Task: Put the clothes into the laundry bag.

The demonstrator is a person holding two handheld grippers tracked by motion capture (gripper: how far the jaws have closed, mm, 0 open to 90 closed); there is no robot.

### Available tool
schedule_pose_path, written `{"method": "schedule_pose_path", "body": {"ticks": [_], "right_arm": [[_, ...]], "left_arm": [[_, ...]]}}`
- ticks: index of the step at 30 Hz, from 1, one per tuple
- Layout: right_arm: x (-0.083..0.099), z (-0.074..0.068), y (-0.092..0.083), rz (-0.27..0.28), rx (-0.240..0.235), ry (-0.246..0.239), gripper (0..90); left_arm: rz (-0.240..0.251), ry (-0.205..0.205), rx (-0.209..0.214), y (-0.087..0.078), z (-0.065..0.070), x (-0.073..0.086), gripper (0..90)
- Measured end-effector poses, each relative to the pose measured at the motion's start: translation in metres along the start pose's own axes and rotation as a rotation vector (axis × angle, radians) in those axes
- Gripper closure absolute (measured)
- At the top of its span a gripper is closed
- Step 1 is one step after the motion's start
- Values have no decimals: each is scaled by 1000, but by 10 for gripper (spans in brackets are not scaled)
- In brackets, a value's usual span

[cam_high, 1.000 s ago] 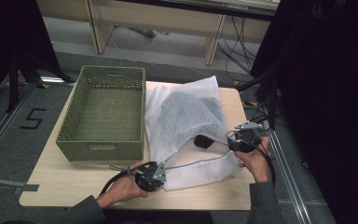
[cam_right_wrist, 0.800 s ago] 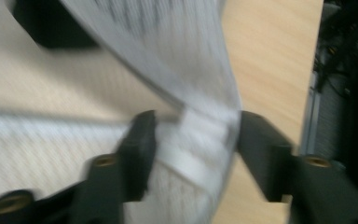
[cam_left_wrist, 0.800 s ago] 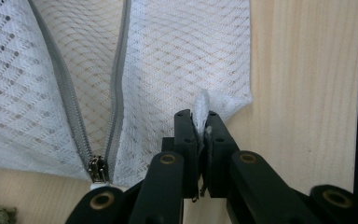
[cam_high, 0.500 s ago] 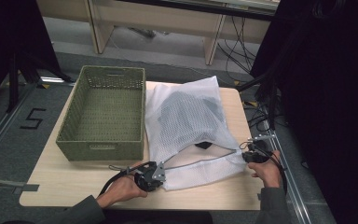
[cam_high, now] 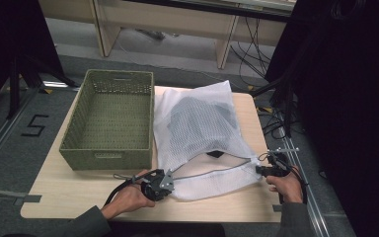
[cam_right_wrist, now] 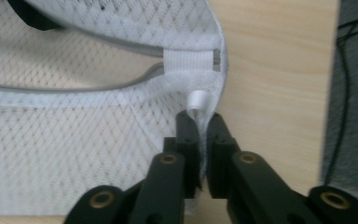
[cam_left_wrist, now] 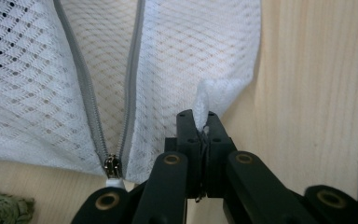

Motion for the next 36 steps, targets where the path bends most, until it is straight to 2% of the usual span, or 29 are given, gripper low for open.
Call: {"method": "schedule_pose_path", "body": {"ticks": [1,3,5,6,8,9,10,11,12,14,16,17,18,19,21,22,23,24,25,26,27,29,30,31,32,33,34,35,36], "right_arm": [[-5,5,0,60,66,6,886],[2,7,-12,23,74,61,889],[7,10,-15,16,88,51,890],[23,16,-14,-23,107,-6,888],[36,12,-11,-52,106,-22,886],[39,12,-9,-59,99,-45,884],[39,8,-9,-59,110,-1,879],[37,9,-9,-62,115,-27,860],[35,10,-7,-40,121,-48,823],[34,8,-14,-63,108,-54,760],[29,7,-18,-35,122,-12,697],[26,8,-20,-7,120,-32,650],[22,4,-26,-1,129,16,606],[18,4,-30,25,130,14,576],[12,0,-36,73,149,60,537],[10,0,-38,94,140,31,522],[7,1,-39,129,128,-32,506],[4,-3,-42,151,115,-10,491],[0,-3,-41,201,123,-32,480],[-2,-4,-43,211,122,-47,470],[-1,-12,-47,201,88,-11,462],[-4,-21,-50,211,61,18,449],[-3,-24,-49,222,75,8,446],[-4,-30,-50,223,63,39,445],[-6,-31,-48,254,71,-15,443],[-2,-38,-51,199,50,40,441],[-5,-39,-49,230,47,5,438],[-4,-42,-51,210,32,5,434],[-6,-40,-48,238,44,-38,432]], "left_arm": [[0,0,0,0,0,0,883],[-6,15,-5,-2,0,2,884],[-6,13,-2,-2,1,4,884],[-11,6,-1,1,1,7,884],[-11,-6,-6,0,-1,7,882],[-10,-15,-4,0,-2,8,880],[-10,-12,-9,-1,-3,8,878],[-13,-15,-10,-1,-3,9,871],[-11,-26,-7,-1,-2,9,849],[-3,-27,-8,-5,-2,9,808],[20,-43,-12,-10,-2,7,727],[28,-50,-4,-14,-1,6,693],[43,-50,3,-20,1,5,662],[45,-47,8,-24,2,5,619],[105,-95,13,-34,6,3,546],[93,-86,4,-40,5,6,517],[106,-92,-11,-43,5,8,488],[146,-122,-33,-46,5,7,475],[148,-126,-37,-49,4,9,456],[163,-143,-49,-52,4,11,439],[170,-151,-55,-55,3,13,419],[190,-167,-71,-61,2,16,397],[196,-172,-75,-63,2,17,390],[205,-180,-84,-65,1,17,383],[212,-187,-92,-67,0,18,376],[225,-192,-102,-69,-2,18,369],[230,-200,-106,-72,-2,19,359],[233,-204,-113,-74,-3,20,352],[242,-211,-115,-76,-4,21,343]]}}
Point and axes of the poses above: each handheld gripper's, and its own axes: y roughly forward along the jaws, x roughly out of its underside, z roughly to its right, the point moved 10 cm from there along y, roughly forward along the jaws, and after that the axes turned 9 degrees about x, right-handed, at the moved point
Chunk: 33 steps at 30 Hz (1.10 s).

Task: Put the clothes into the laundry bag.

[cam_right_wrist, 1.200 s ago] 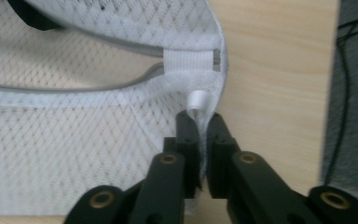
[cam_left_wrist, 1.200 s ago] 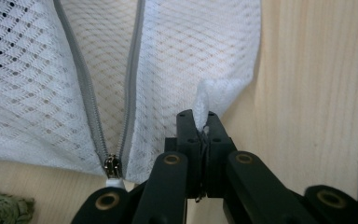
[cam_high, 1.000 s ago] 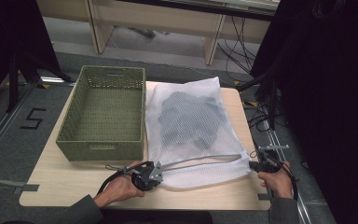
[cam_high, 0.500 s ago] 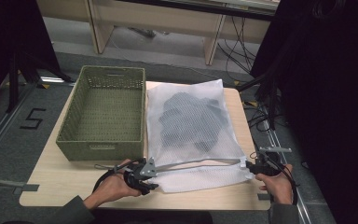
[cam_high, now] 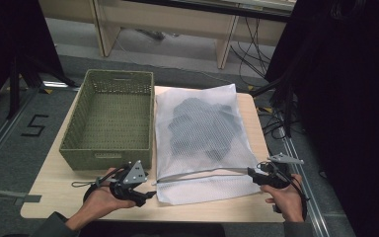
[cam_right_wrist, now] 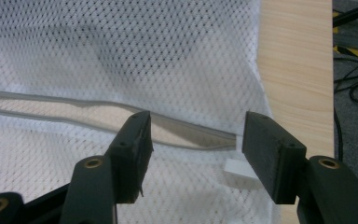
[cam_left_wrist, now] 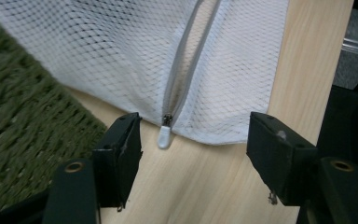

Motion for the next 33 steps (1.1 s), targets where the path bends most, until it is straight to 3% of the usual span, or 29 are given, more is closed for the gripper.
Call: {"method": "schedule_pose_path", "body": {"ticks": [1,2,4,5,6,7,9,11,13,15,16,17,19,21,22,23,24,26,28,29,30,32,33], "right_arm": [[1,-6,-2,-23,-4,53,430],[0,-9,-3,-21,-8,60,426],[-2,-12,-2,-2,-33,29,416],[-2,-10,-1,19,-28,-16,410],[-1,-15,-3,0,-39,7,404],[-1,-17,-2,11,-42,-12,399],[-1,-25,-4,-3,-58,5,387],[-2,-29,-4,19,-65,-24,377],[-1,-37,-7,5,-85,-14,363],[0,-41,-7,18,-81,-48,348],[3,-44,-7,1,-88,-43,344],[2,-43,-6,25,-76,-73,341],[4,-46,-6,24,-79,-66,338],[7,-54,-11,10,-92,-46,332],[9,-59,-13,-6,-91,-7,331],[10,-60,-14,-6,-93,-9,329],[7,-58,-12,48,-96,-62,326],[12,-67,-19,0,-104,1,324],[13,-66,-17,23,-108,-38,324],[18,-72,-20,-15,-111,-3,322],[18,-69,-16,19,-109,-70,321],[20,-72,-15,19,-111,-82,321],[23,-71,-16,0,-87,-95,322]], "left_arm": [[12,-10,-8,-2,-1,0,337],[16,-19,-14,-4,-2,1,334],[21,-16,-21,-10,-5,3,323],[33,-32,-26,-12,-6,4,318],[40,-39,-30,-14,-7,5,314],[42,-55,-37,-17,-8,7,304],[59,-73,-42,-22,-10,9,281],[85,-82,-49,-26,-13,10,254],[111,-102,-29,-30,-15,12,213],[158,-170,8,-33,-14,14,198],[153,-158,-1,-36,-17,16,190],[166,-166,-11,-37,-18,17,185],[179,-174,-24,-38,-20,18,171],[157,-150,-48,-42,-21,23,167],[138,-135,-45,-43,-21,26,161],[154,-160,-44,-42,-19,26,161],[156,-156,-32,-42,-18,27,161],[133,-144,-26,-45,-15,31,162],[142,-148,-13,-47,-10,32,163],[145,-132,-9,-49,-9,33,166],[129,-118,-19,-52,-9,36,166],[140,-142,-21,-55,-7,40,166],[123,-130,-31,-57,-9,43,167]]}}
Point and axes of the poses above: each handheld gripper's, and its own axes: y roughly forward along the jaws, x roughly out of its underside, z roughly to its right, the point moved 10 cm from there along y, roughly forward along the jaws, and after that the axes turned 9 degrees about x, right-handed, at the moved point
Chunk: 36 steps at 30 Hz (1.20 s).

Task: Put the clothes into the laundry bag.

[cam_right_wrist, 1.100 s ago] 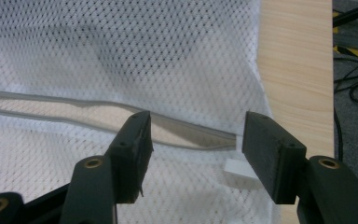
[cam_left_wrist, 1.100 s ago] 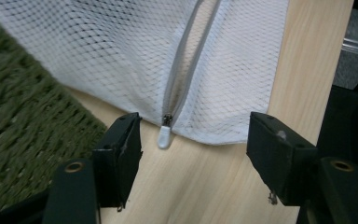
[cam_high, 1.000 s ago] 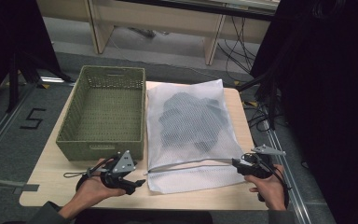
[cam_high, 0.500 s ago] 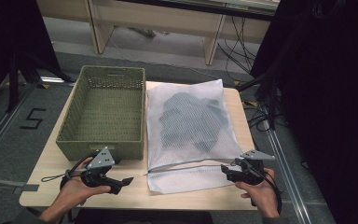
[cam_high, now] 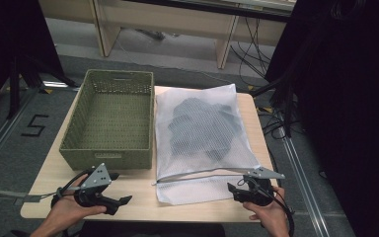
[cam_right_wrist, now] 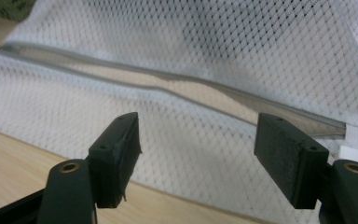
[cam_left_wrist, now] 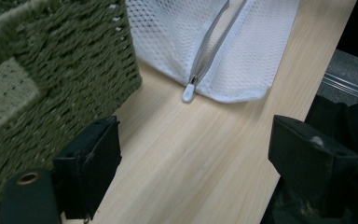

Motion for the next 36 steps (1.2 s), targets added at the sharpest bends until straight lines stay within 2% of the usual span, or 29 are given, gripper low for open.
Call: {"method": "schedule_pose_path", "body": {"ticks": [2,3,4,5,6,7,8,9,10,11,12,13,14,15,17,18,19,20,21,22,25,26,28,30,31,33,36], "right_arm": [[1,0,-1,0,12,-12,325],[2,-2,-1,5,4,-21,326],[7,-3,-5,-17,20,-36,325],[10,-6,-6,-24,1,-21,324],[10,-8,-8,-26,8,8,323],[10,-6,-8,-3,21,-19,321],[13,-6,-9,-12,5,-37,320],[14,-5,-9,6,-2,-69,320],[18,-7,-11,-19,-1,-46,318],[18,-7,-12,-16,-8,-49,318],[20,-5,-10,-9,-15,-87,318],[22,-7,-11,-24,-12,-61,317],[22,-3,-10,-27,3,-71,315],[25,-4,-12,-52,4,-42,315],[24,-5,-11,-41,6,-27,314],[25,-4,-11,-49,5,-45,313],[22,-3,-9,-22,-1,-85,312],[23,-7,-12,-51,-2,-32,311],[24,-9,-12,-60,-10,-23,310],[23,-6,-9,-41,4,-56,309],[23,-7,-10,-43,-6,-48,308],[25,-9,-12,-71,0,-9,307],[25,-5,-10,-54,10,-55,307],[25,-7,-12,-64,5,-29,307],[24,-4,-9,-44,4,-71,306],[24,-5,-10,-54,7,-53,305],[24,-6,-10,-54,5,-52,304]], "left_arm": [[-2,-8,-8,-1,-1,2,168],[-3,-43,-25,-1,-3,5,168],[-21,-57,-47,-4,-6,10,169],[-23,-61,-58,-5,-8,11,169],[-15,-78,-53,-6,-8,11,170],[-9,-85,-56,-7,-8,11,170],[-8,-81,-62,-8,-8,11,170],[-7,-67,-59,-9,-9,11,170],[-16,-76,-60,-10,-8,13,170],[-14,-76,-65,-10,-8,12,170],[-14,-76,-65,-10,-8,12,170],[-17,-77,-72,-10,-8,12,170],[-15,-54,-67,-10,-8,11,170],[-17,-60,-68,-10,-8,11,170],[-12,-70,-63,-9,-6,11,170],[-13,-70,-61,-9,-6,11,170],[-15,-62,-64,-9,-7,11,170],[-36,-60,-66,-10,-7,13,170],[-18,-70,-60,-8,-6,12,170],[-14,-73,-56,-7,-5,12,169],[-25,-64,-55,-7,-5,13,169],[-27,-62,-55,-7,-5,13,169],[-31,-55,-61,-8,-6,13,169],[-25,-63,-57,-7,-6,13,169],[-25,-63,-57,-7,-6,13,169],[-23,-76,-49,-7,-6,13,171],[-35,-80,-37,-6,-5,14,173]]}}
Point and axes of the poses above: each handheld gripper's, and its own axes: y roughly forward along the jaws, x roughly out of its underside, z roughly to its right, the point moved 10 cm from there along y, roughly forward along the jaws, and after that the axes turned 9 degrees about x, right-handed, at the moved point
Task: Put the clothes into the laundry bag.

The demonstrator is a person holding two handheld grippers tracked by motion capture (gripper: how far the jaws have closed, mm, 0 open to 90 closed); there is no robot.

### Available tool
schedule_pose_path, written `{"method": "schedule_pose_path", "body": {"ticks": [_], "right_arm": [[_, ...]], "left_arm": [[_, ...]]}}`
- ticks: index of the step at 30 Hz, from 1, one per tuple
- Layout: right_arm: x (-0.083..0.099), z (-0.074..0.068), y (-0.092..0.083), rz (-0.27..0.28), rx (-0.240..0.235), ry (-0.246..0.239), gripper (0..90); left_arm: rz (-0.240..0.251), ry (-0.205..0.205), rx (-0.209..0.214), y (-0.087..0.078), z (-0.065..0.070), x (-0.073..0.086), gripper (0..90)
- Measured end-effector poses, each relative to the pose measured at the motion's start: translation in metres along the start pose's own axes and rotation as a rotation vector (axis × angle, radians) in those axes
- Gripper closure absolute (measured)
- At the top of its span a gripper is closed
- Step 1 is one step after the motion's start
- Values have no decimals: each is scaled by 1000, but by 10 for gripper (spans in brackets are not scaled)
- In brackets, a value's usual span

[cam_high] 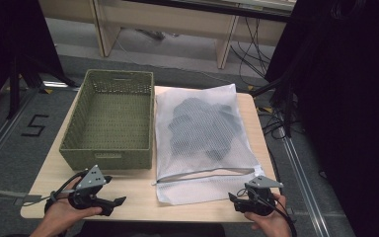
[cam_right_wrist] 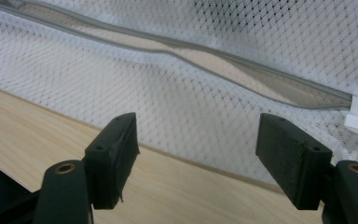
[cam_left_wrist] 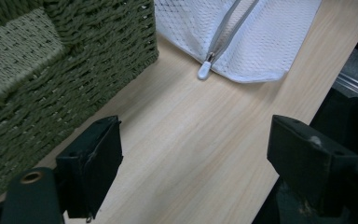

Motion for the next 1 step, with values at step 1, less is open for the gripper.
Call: {"method": "schedule_pose_path", "body": {"ticks": [1], "right_arm": [[0,-1,0,-3,-2,4,304]], "left_arm": [[0,0,0,0,0,0,165]]}}
Point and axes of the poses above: each handheld gripper's, and its own axes: y roughly forward along the jaws, x roughly out of its underside, z roughly to its right, the point moved 10 cm from there along y, roughly forward along the jaws, and after that the axes turned 9 degrees about x, right-handed, at the moved point
